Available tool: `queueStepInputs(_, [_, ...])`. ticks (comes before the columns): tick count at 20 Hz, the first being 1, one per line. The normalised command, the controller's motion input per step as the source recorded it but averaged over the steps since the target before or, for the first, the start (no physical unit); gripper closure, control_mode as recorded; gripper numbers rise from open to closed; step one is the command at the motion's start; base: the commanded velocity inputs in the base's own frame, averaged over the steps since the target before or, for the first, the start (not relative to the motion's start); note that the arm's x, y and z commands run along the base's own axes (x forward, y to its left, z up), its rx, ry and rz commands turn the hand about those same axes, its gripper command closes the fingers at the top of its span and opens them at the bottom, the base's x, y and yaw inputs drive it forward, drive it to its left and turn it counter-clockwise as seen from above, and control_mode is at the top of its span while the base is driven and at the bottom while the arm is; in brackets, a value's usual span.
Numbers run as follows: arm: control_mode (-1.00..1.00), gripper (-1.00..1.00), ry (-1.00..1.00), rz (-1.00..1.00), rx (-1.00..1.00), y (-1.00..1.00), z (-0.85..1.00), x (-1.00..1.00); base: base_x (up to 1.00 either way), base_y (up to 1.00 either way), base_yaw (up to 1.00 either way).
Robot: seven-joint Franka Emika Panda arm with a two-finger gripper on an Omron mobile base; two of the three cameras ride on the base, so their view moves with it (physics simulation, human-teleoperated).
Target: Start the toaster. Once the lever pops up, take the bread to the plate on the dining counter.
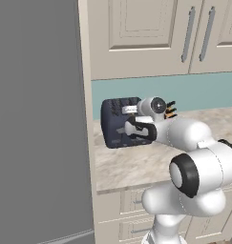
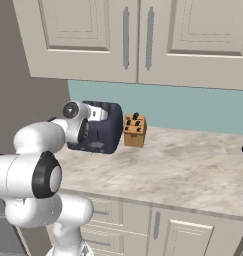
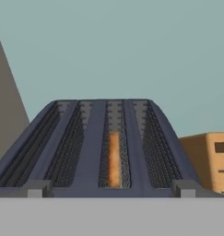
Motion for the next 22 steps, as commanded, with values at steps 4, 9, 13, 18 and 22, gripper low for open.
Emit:
queueStepInputs(4, [-1.00, -1.00, 0.00, 0.01, 0.00, 0.00, -0.02, 0.00, 0.00, 0.00, 0.00])
queueStepInputs(9, [-1.00, -1.00, 0.00, 0.00, 0.00, -0.02, 0.00, 0.00, 0.00, 0.00, 0.00])
queueStepInputs(13, [-1.00, -1.00, 0.00, 0.00, 0.00, 0.00, 0.00, 0.00, 0.00, 0.00, 0.00])
queueStepInputs(18, [-1.00, -1.00, 0.00, 0.00, 0.00, 0.00, 0.00, 0.02, 0.00, 0.00, 0.00])
queueStepInputs(22, [-1.00, -1.00, 0.00, 0.00, 0.00, 0.00, -0.02, 0.03, 0.00, 0.00, 0.00])
